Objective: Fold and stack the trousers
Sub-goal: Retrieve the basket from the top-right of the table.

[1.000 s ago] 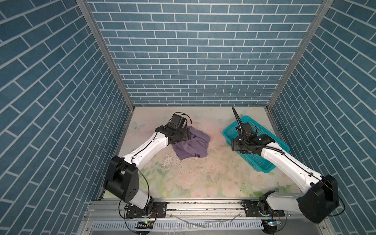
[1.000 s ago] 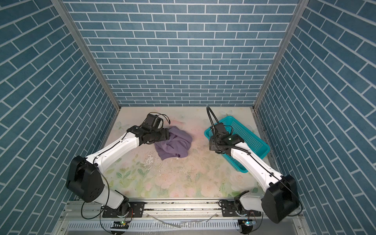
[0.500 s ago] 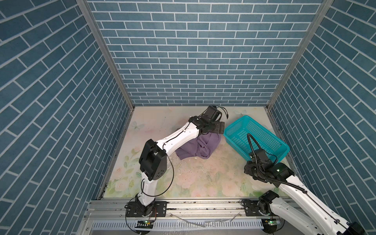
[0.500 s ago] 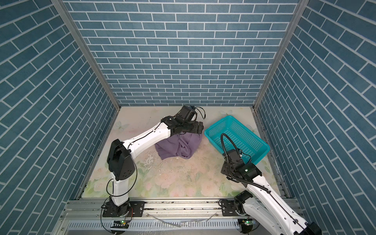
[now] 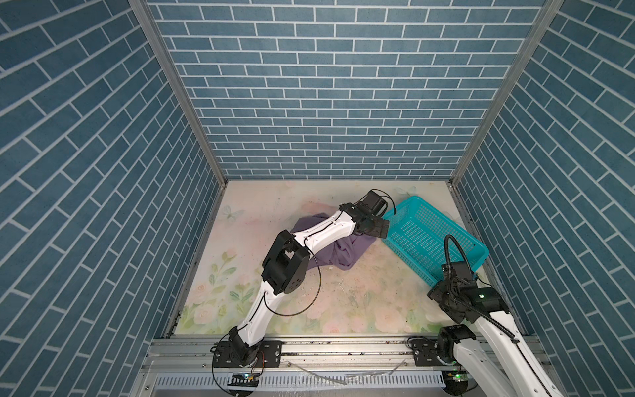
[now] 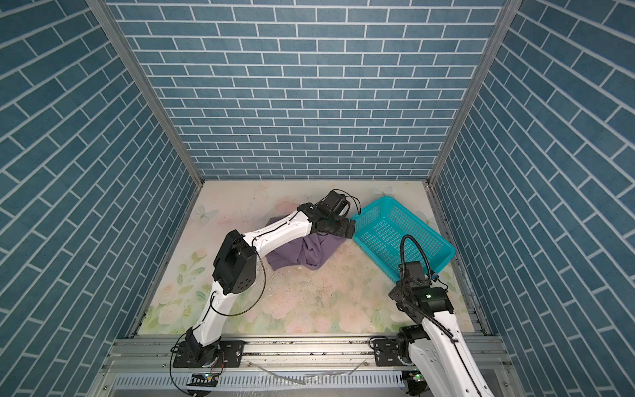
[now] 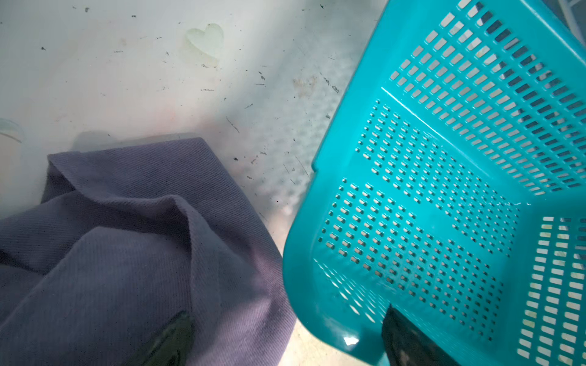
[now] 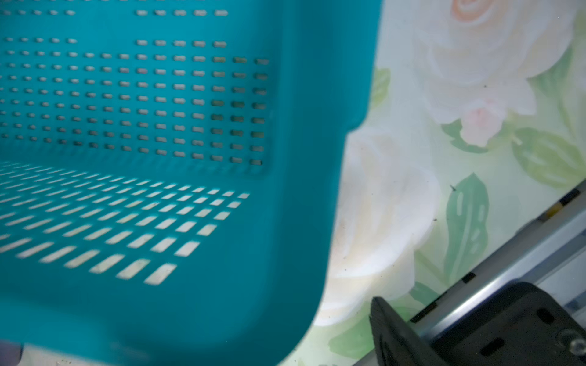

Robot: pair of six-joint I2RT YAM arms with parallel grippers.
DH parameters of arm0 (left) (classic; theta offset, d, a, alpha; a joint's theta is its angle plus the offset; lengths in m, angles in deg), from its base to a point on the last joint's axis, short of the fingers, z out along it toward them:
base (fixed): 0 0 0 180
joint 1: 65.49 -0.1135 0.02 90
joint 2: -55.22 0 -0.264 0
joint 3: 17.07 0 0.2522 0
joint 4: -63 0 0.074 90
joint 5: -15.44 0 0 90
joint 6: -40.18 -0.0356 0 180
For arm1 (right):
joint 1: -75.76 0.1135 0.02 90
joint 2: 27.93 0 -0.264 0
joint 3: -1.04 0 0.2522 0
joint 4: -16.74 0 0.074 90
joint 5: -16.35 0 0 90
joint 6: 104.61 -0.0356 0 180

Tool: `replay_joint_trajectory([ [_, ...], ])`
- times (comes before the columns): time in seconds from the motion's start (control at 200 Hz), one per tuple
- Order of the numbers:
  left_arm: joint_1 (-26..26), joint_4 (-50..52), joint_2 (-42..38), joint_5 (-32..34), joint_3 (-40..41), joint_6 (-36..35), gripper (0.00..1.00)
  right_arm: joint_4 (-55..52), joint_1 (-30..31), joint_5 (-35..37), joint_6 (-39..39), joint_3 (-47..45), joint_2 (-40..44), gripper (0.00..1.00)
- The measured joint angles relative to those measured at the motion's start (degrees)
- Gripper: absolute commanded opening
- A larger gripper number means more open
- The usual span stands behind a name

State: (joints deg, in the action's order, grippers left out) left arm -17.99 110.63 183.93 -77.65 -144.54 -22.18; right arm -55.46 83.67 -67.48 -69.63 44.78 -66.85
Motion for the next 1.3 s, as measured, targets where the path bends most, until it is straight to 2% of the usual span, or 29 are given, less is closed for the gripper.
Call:
replay_joint_trajectory([
  [0.09,-0.02,0.07,0.0,0.04,0.0,-0.04,0.94,2.01,-4.55,-2.16,2.05,-0.15,-2.69,0.71],
  [0.245,-0.22,0.15,0.0,0.0,0.0,-0.04,0.94,5.7,-6.32,-2.23,5.4,0.94,-8.9,0.72],
  [0.54,-1.64,1.05,0.44,-0.66,-1.01,0.0,0.95,16.24,-10.93,-0.9,13.57,12.04,-28.37,0.72],
  [0.69,-2.58,1.38,3.32,-1.49,-6.88,-0.07,0.95,21.62,-14.67,-2.01,15.54,16.68,-35.56,0.72],
  [1.085,-2.95,0.55,15.23,-5.99,-22.73,0.46,0.95,27.69,-19.08,-6.43,20.87,27.91,-49.55,0.69],
  [1.3,-3.32,-1.66,19.23,-7.72,-28.04,1.68,0.88,30.23,-19.54,-8.55,20.94,31.12,-54.1,0.68],
])
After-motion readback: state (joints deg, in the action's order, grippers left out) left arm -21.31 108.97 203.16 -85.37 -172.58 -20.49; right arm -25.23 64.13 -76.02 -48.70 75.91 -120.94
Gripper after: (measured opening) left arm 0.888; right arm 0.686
